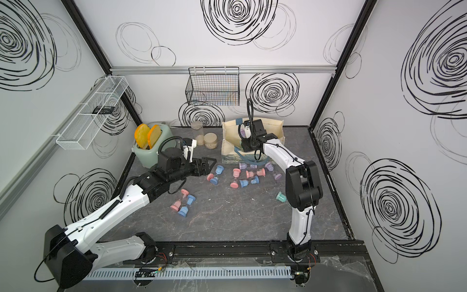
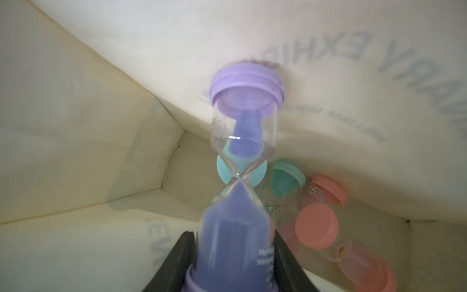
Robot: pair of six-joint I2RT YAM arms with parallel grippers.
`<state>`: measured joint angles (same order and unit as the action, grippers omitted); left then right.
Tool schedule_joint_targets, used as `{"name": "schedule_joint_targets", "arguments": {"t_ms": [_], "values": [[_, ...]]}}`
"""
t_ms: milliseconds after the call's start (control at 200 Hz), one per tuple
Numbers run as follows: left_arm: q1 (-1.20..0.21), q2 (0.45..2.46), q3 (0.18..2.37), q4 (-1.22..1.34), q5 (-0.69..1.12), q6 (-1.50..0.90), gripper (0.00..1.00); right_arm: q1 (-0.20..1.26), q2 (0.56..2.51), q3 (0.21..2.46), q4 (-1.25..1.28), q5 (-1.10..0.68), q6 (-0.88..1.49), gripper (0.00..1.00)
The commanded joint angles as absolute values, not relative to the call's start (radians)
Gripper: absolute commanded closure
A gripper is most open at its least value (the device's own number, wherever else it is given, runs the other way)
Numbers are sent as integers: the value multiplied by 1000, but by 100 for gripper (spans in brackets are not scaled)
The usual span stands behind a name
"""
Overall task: Put the hourglass into the canvas bag
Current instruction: Place the hourglass in the canvas bag.
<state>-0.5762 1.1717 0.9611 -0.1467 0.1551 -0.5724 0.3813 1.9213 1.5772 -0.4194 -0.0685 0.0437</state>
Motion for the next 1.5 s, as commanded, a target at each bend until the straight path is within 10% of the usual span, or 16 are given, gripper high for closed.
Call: {"name": "schedule_joint_targets", "arguments": {"t_ms": [0,870,1496], "values": [[-579,1170,985,-98,143,-560,4,381,1942,1643,-485,-44,42,59],[-532,1095,978,-148,119,-537,4,441,1642,1559,-372,-40,53,25],[-450,885,883,-327,9,-491,4,806,1476,1202,-156,68,133,16]]}}
